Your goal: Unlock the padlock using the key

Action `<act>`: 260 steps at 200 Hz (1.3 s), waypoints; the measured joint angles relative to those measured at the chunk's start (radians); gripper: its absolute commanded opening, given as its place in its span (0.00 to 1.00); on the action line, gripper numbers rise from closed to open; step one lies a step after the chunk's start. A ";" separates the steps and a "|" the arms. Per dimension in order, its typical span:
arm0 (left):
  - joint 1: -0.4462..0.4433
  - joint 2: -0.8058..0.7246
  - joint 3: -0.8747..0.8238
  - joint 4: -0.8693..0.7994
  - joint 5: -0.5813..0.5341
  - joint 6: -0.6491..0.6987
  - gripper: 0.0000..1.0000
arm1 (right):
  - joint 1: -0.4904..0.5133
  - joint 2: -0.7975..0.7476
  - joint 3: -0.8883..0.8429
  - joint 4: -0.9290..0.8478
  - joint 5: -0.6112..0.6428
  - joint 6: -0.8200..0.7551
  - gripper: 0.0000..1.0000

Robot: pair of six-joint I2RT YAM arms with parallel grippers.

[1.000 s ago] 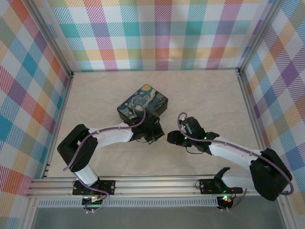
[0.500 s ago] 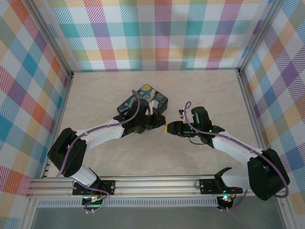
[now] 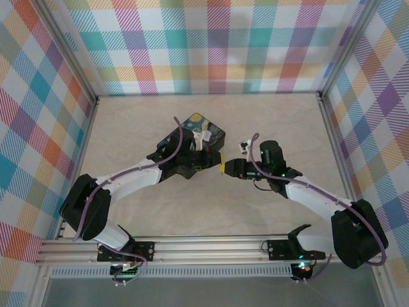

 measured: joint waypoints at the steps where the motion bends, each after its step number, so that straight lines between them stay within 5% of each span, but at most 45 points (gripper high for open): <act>1: 0.000 0.000 0.000 0.000 0.000 0.000 0.00 | 0.000 0.000 0.000 0.000 0.000 0.000 0.36; 129: 0.000 -0.005 -0.020 0.014 0.008 0.003 0.00 | -0.006 -0.025 0.000 -0.007 -0.016 -0.020 0.24; 260: 0.002 -0.005 -0.041 0.103 0.022 -0.061 0.00 | -0.010 -0.017 -0.060 0.177 -0.035 0.086 0.11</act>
